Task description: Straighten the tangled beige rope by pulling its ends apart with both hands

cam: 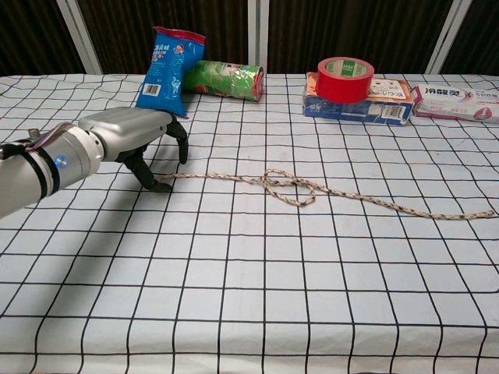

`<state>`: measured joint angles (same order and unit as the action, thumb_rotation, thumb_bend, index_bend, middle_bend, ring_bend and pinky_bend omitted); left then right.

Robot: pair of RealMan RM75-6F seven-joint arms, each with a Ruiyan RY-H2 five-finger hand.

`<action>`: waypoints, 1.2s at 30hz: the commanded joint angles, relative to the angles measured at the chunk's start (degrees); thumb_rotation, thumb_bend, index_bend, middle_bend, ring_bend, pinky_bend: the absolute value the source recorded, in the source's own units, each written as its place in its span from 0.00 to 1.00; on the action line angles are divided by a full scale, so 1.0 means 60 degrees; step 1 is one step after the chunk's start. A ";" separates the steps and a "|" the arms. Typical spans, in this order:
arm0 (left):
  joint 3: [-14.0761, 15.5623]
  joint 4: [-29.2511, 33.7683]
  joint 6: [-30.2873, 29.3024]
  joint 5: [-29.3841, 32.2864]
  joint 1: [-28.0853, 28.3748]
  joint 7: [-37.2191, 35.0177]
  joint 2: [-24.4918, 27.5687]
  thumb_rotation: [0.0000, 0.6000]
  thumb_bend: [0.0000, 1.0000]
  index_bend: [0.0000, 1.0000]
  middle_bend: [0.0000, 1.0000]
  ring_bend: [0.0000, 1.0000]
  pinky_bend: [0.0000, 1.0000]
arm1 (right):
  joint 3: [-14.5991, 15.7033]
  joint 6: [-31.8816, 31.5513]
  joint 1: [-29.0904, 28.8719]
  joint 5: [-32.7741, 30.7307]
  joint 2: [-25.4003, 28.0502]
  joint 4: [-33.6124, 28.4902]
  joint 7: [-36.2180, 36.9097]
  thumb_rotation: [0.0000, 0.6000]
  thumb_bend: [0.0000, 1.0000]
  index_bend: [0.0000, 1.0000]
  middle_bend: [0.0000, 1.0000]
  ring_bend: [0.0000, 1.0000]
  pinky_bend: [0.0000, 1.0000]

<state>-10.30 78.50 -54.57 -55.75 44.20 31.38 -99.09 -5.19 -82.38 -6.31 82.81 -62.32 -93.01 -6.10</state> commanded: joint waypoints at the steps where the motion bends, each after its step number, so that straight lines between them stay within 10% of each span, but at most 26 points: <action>1: 0.0017 -0.0049 0.0005 0.0086 0.0024 0.0024 -0.0038 1.00 0.21 0.44 0.20 0.00 0.07 | 0.0000 -0.0011 0.0008 -0.0010 -0.0015 0.0027 0.0012 1.00 0.16 0.00 0.00 0.00 0.00; 36: 0.0058 -0.0609 -0.0079 0.0484 0.0096 -0.0034 -0.0407 1.00 0.35 0.52 0.26 0.00 0.08 | -0.0063 0.0141 -0.0068 -0.0249 -0.0200 0.0222 0.0005 1.00 0.16 0.00 0.00 0.00 0.00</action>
<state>-9.89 74.90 -55.01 -52.91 44.77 31.18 -101.48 -5.55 -81.54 -6.71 81.32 -63.50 -91.69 -6.09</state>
